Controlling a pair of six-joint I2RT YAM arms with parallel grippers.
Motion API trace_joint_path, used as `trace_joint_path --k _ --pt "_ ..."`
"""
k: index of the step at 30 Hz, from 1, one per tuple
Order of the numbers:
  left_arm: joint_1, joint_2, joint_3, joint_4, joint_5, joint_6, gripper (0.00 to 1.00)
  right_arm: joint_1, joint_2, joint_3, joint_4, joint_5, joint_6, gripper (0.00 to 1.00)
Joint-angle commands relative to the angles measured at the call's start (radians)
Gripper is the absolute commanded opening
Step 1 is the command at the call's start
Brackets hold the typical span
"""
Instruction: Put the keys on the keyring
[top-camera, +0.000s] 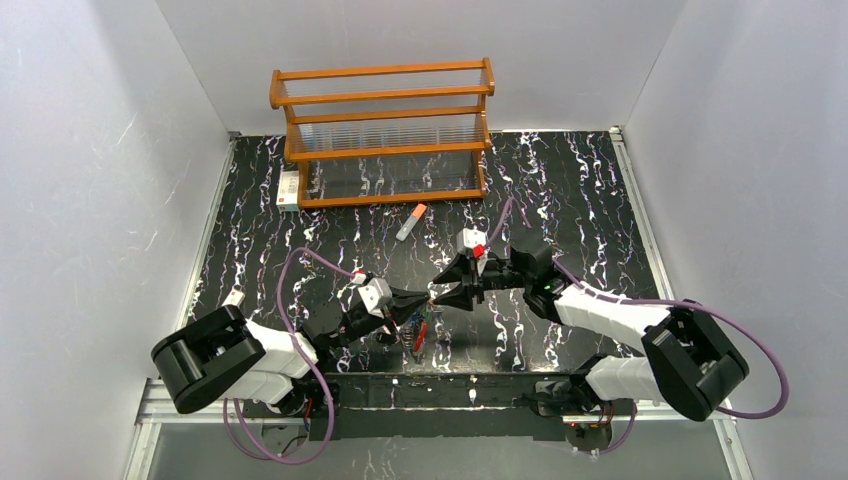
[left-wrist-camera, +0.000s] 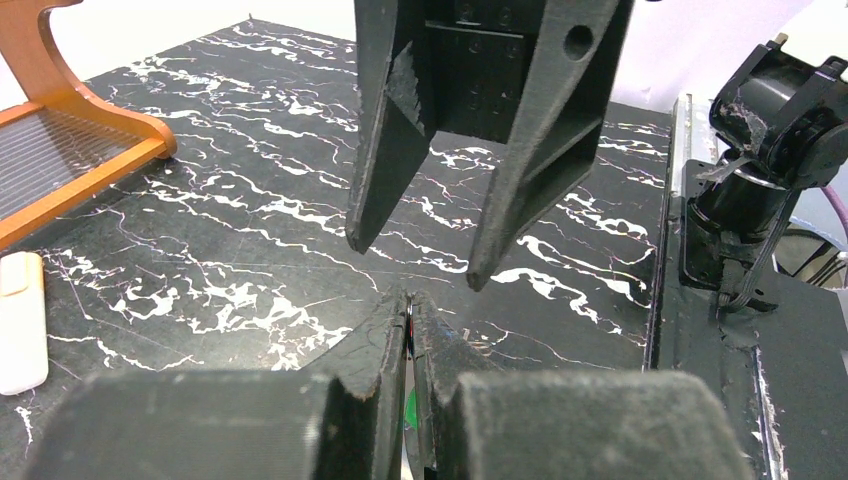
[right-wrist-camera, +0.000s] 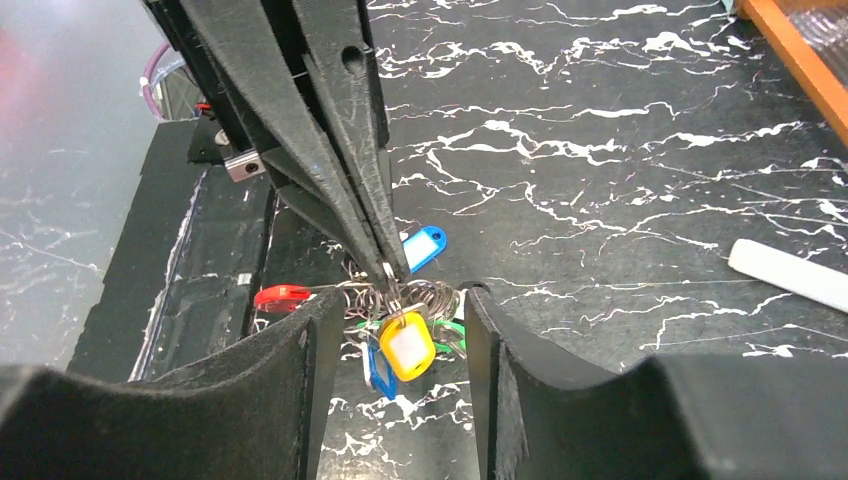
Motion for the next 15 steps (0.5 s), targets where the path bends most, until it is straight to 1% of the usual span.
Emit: trace_joint_path --k 1,4,10,13,15 --pt "-0.004 -0.032 0.002 0.069 0.013 0.002 0.0 0.001 0.052 0.007 0.145 -0.003 0.092 0.54" --pt "-0.004 -0.037 0.002 0.07 0.016 0.005 0.0 0.002 0.093 0.011 0.193 -0.034 0.138 0.51" --pt "-0.004 -0.046 0.005 0.07 0.018 0.006 0.0 0.001 0.147 0.021 0.234 -0.087 0.168 0.46" --pt "-0.003 -0.049 0.006 0.07 0.02 0.004 0.0 0.002 0.165 0.02 0.271 -0.099 0.189 0.39" --pt "-0.003 -0.049 0.007 0.07 0.02 0.004 0.0 0.001 0.178 0.021 0.301 -0.109 0.206 0.3"
